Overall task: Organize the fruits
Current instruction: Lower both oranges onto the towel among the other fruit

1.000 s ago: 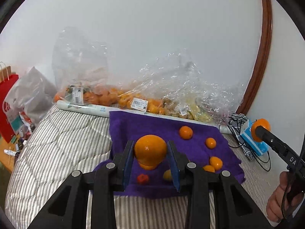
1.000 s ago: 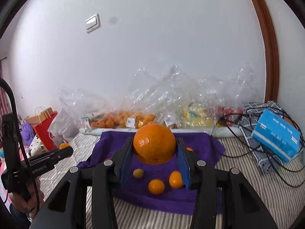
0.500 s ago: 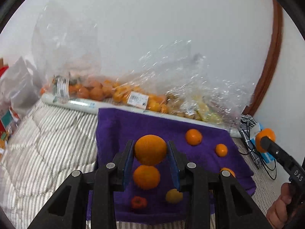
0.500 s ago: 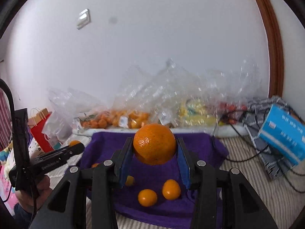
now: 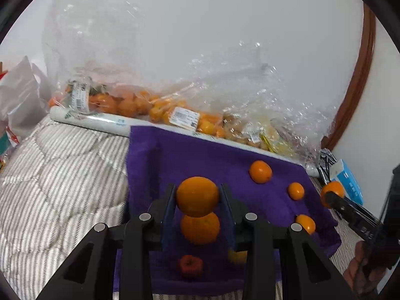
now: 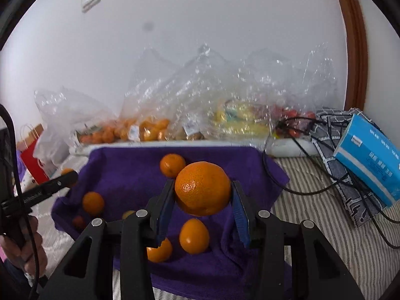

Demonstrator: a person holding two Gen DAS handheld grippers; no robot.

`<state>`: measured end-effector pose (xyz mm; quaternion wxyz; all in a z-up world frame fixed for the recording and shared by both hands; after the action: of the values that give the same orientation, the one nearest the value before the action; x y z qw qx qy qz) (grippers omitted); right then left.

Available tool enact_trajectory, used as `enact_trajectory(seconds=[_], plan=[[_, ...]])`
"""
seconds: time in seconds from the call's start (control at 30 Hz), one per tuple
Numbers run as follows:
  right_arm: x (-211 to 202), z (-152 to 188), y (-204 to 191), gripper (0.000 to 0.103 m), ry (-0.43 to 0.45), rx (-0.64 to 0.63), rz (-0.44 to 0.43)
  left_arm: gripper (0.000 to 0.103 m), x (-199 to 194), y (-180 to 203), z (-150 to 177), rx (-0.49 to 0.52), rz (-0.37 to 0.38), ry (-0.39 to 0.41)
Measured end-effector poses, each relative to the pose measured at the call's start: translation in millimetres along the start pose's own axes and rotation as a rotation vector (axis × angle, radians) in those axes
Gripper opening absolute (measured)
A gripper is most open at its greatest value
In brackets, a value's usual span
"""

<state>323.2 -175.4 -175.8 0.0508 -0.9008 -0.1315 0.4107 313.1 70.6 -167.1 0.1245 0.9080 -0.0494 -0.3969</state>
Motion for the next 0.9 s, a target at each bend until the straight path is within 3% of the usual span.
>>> enact_trajectory(seconds=[0.3, 0.6, 0.9], plan=[[23.6, 12.1, 12.4, 0.044, -0.058, 0.006, 0.076, 0.033, 11.8, 28.5, 15.7, 0.086, 0.046, -0.053], [37.7, 19.0, 19.2, 0.044, -0.107, 0.051, 0.07, 0.033, 19.3, 29.9, 20.0, 0.095, 0.039, -0.077], [38.0, 19.3, 16.0, 0.045, -0.098, 0.031, 0.086, 0.033, 20.7, 32.9, 21.3, 0.119, 0.022, -0.067]])
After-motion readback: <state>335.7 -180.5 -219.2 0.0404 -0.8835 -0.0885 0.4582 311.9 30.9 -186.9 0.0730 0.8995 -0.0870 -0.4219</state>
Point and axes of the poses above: each gripper's, at about its wrist camera, not at the fingertips, and x roughly the way its jaws point, y to its right, z to its underside, the point moved 8 cm from there along x, roughly the way its jaws point, and after that the axes turned 9 degrees about -y, right-handed, at the moved point
